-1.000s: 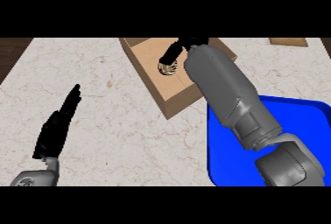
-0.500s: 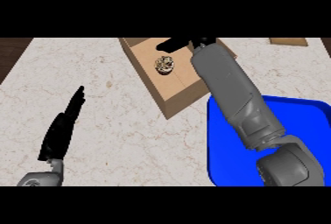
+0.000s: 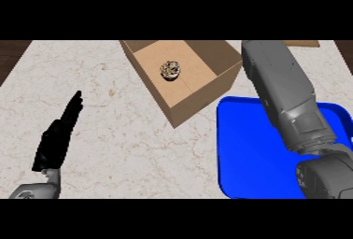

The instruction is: Pick the cupcake from the tray and place it in the cardboard box

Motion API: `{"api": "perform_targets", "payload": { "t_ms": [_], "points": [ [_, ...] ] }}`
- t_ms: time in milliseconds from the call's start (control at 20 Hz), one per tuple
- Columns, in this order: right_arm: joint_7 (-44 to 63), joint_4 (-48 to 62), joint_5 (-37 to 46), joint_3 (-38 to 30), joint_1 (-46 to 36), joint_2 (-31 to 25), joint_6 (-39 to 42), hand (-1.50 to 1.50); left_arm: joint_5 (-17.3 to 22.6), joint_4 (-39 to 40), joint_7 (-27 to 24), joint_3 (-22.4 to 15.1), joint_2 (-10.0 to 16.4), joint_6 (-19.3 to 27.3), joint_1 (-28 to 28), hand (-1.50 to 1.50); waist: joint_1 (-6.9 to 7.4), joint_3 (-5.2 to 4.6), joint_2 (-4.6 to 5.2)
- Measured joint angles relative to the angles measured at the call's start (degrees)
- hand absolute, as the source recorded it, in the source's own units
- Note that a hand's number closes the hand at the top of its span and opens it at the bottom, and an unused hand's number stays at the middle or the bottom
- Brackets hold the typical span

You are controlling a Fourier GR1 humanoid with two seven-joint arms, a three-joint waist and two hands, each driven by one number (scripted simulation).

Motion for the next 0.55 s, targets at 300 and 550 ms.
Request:
{"api": "perform_targets", "payload": {
  "t_ms": [300, 550],
  "points": [
    [-4.1, 0.2, -3.8, -4.0, 4.6, -7.7, 4.0, -1.5, 0.0, 0.1, -0.4, 0.7, -0.3, 0.5, 1.0, 0.0, -1.24, 0.01, -0.48],
    [-6.9, 1.3, -6.0, -5.6, 7.8, -14.9, 11.8, -1.5, -0.6, 0.3, -1.0, 0.4, -0.9, 0.8, 1.5, 0.0, -1.55, 0.02, -0.61]
  ]
}}
